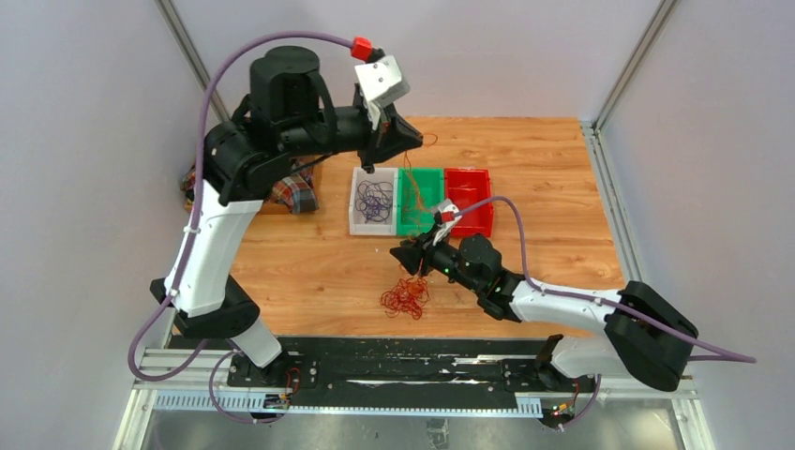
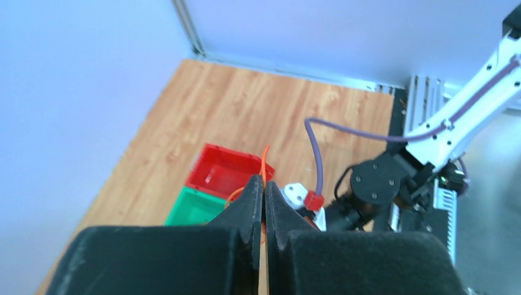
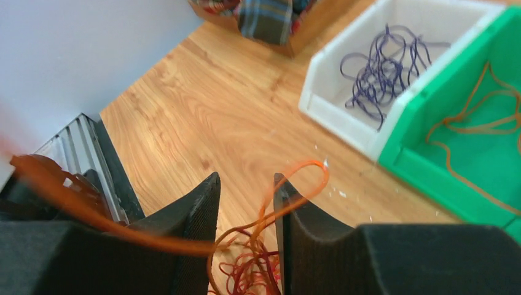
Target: Untangle the cables
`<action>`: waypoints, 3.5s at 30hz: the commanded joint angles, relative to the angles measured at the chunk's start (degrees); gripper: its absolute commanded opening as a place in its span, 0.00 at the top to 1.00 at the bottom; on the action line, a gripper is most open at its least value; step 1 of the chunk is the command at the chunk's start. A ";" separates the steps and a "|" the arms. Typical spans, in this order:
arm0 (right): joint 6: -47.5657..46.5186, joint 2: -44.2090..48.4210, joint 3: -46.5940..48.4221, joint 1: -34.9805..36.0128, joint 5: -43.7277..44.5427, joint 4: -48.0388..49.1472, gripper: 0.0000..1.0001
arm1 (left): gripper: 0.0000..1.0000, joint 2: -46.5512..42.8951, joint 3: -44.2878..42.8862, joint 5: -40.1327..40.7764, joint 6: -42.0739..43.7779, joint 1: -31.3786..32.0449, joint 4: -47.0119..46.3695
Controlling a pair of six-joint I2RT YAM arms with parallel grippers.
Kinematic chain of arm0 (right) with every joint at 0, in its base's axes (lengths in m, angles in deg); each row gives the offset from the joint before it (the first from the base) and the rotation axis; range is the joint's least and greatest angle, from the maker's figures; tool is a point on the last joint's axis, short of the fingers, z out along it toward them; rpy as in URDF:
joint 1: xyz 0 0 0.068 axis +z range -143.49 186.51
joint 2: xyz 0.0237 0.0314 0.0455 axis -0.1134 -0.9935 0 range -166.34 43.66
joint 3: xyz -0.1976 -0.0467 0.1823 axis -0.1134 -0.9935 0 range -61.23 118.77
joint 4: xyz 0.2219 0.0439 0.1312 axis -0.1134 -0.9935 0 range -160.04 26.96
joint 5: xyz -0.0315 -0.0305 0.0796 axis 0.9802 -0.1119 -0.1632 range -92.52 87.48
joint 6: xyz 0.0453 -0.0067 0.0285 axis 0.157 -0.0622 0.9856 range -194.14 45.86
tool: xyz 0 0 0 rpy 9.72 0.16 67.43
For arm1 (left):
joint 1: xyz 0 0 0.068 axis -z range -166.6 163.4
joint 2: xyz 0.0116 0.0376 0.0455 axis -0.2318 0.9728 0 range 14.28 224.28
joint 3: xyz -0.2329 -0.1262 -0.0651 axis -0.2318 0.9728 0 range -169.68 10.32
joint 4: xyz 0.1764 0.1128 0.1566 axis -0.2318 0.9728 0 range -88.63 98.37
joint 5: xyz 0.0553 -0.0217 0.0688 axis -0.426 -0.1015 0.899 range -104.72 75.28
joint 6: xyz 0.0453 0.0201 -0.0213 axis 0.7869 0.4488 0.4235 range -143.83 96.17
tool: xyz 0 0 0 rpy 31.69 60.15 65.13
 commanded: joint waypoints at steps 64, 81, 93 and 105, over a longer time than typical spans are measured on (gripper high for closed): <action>8.70 16.26 -12.29 3.24 15.11 -8.83 0.54 | 1.00 -8.98 19.86 21.03 19.69 1.30 -51.32; 11.40 28.91 -17.31 3.15 24.67 -20.26 0.53 | 1.00 0.95 20.13 26.02 18.86 1.30 -51.72; 12.48 40.02 -16.20 2.97 31.38 -33.19 0.52 | 1.00 2.27 27.44 28.77 24.01 0.69 -53.99; 11.56 48.56 -15.54 2.90 35.83 -40.13 0.52 | 1.00 3.52 26.93 29.47 23.19 0.33 -55.05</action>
